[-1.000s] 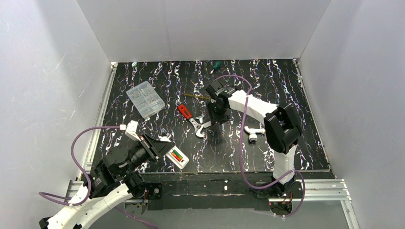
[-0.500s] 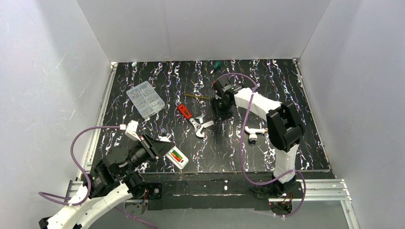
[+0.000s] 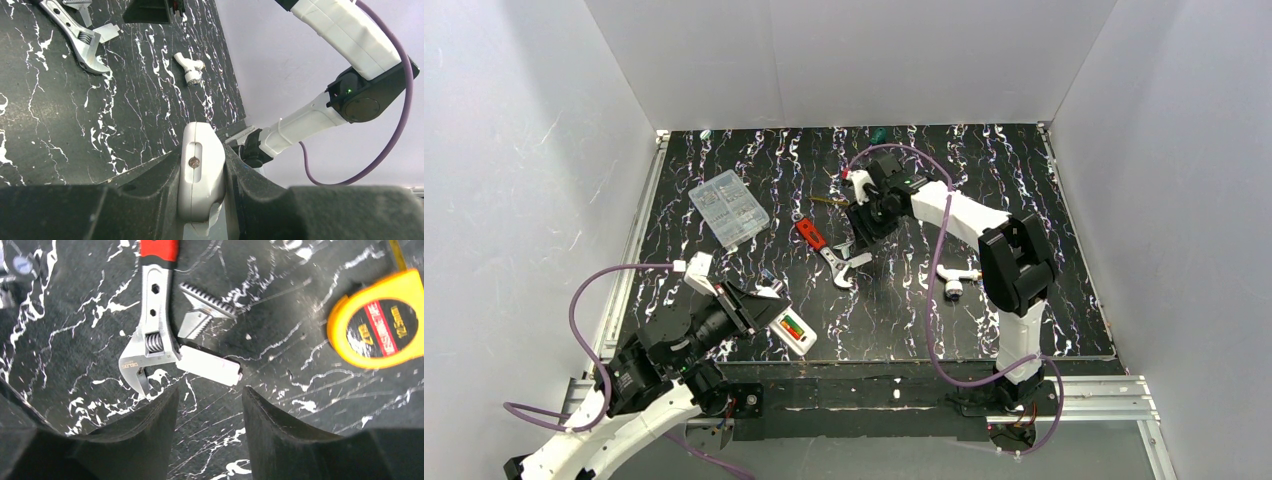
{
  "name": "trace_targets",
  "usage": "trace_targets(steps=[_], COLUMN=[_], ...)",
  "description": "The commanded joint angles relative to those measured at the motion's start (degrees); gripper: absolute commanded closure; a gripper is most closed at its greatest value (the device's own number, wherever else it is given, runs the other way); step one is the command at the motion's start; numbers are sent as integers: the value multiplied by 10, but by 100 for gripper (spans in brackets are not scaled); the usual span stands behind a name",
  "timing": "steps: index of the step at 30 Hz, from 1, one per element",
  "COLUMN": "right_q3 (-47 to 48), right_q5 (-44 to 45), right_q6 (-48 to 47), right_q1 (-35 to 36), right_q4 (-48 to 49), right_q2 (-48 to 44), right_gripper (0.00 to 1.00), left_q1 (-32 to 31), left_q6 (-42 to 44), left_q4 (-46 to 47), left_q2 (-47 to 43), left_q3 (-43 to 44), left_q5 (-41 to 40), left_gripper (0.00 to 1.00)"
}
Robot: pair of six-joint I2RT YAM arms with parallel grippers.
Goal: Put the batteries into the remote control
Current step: Turn over the battery cover at the center of the board.
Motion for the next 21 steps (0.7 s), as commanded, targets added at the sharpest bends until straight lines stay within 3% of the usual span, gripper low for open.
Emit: trace_targets(steps=[1, 4, 7, 11, 17, 21], right_q3=[18, -35, -101, -106, -91, -43], right_q5=[-69, -125, -128, -105, -153, -171], right_q6=[-176, -344, -510, -636, -713, -739], right_q1=[2, 2, 3, 0, -3, -3], right_q4=[37, 45, 64, 35, 51, 3], right_q2=[-11, -51, -84, -78, -59, -15], right_gripper=[42, 37, 23, 22, 22, 23], left_q1=[0, 1, 0, 0, 0, 0], left_q6=[14, 17, 18, 20, 31, 36], left_q4=[8, -4, -11, -24, -55, -69], left_q2=[-5, -12, -18, -22, -31, -33], left_q3=[32, 35, 34, 39, 50, 59], left_q5=[-6, -12, -16, -17, -30, -33], left_gripper=[100, 100, 100, 100, 100, 100])
